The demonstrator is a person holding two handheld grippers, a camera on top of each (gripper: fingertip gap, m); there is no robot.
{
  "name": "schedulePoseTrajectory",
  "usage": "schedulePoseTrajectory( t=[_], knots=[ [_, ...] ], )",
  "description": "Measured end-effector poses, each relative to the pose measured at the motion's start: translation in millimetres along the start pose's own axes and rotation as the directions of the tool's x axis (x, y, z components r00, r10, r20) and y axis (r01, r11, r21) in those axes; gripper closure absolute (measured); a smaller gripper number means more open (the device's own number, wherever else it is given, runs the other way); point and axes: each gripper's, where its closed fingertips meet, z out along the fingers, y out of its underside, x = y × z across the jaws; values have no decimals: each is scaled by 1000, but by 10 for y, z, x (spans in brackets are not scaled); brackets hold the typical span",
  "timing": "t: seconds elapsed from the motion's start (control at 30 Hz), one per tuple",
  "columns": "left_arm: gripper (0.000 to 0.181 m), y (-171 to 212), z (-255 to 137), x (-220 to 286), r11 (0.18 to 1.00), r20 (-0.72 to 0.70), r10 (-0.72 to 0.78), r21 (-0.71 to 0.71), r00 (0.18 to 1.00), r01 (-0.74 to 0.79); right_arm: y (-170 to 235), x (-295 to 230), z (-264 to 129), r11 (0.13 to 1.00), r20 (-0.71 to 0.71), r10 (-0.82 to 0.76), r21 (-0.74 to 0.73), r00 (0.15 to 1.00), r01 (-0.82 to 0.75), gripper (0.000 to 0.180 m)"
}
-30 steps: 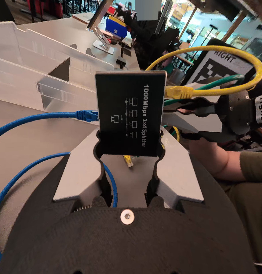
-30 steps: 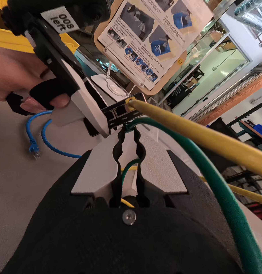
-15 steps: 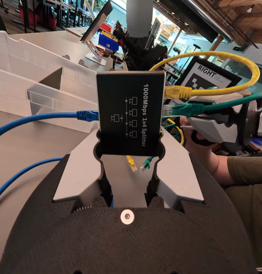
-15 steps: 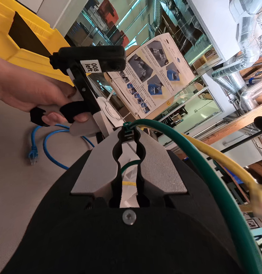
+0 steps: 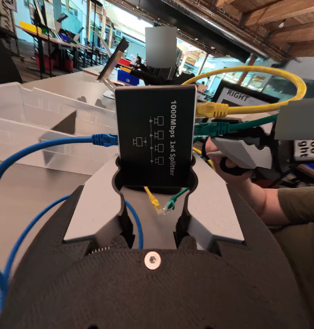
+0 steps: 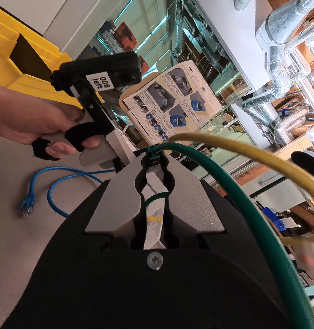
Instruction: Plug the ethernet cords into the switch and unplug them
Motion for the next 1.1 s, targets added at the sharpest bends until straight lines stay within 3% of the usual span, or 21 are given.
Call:
schedulePoseTrajectory(
  t=[0.37,0.8,0.97,1.1],
  knots=[
    [109,-148,-110,-16,968,154,249,-7,956,-251,-56,-20,-27,1000,3,-5,-17,1000,5,163],
    [109,-245,-127,-24,957,232,274,29,933,-288,-83,40,-37,999,-110,10,-39,994,-14,164],
    [109,-261,-139,-47,953,263,282,30,923,-300,-64,49,-34,989,-96,137,-40,986,-142,164],
    [109,-291,-172,-79,945,310,297,38,903,-324,-41,65,-2,943,-85,329,-28,941,-332,157]
  ],
)
